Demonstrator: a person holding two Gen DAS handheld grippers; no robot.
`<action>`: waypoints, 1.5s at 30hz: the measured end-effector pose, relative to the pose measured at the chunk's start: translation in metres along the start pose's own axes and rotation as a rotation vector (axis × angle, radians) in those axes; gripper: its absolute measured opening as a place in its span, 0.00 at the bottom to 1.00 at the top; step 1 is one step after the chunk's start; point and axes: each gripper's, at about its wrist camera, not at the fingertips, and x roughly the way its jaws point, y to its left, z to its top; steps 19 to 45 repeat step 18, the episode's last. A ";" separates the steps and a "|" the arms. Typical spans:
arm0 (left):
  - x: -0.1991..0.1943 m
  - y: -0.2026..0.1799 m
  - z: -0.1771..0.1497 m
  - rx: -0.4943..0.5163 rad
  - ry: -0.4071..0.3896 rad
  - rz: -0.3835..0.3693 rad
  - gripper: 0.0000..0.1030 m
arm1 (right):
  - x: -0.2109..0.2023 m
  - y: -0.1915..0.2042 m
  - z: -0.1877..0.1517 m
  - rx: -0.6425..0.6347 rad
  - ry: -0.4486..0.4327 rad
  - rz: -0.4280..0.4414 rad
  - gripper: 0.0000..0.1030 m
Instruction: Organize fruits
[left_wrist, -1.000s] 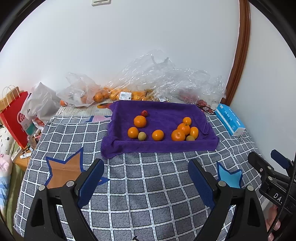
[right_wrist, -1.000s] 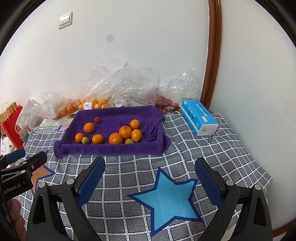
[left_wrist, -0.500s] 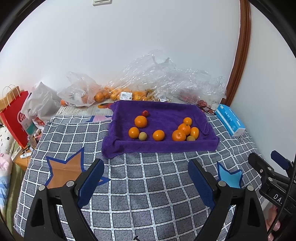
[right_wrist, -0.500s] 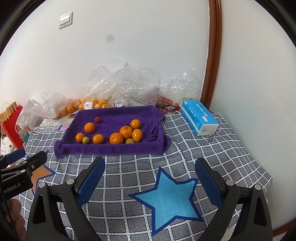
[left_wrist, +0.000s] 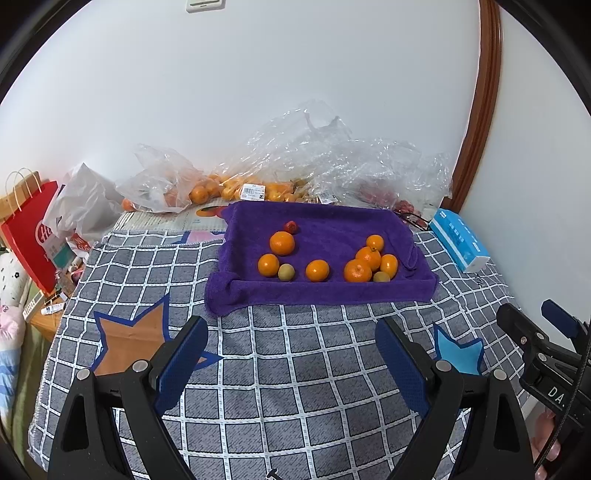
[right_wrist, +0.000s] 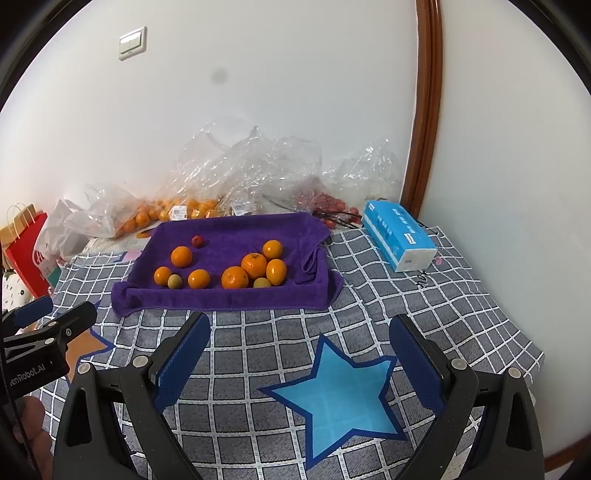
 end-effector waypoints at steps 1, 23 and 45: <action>0.000 0.000 0.000 0.001 0.000 0.002 0.89 | 0.000 0.000 0.000 0.000 -0.001 0.001 0.94; -0.001 0.000 0.001 0.011 -0.006 0.008 0.89 | 0.001 0.002 0.000 0.004 0.001 0.005 0.94; -0.001 0.000 0.001 0.011 -0.006 0.008 0.89 | 0.001 0.002 0.000 0.004 0.001 0.005 0.94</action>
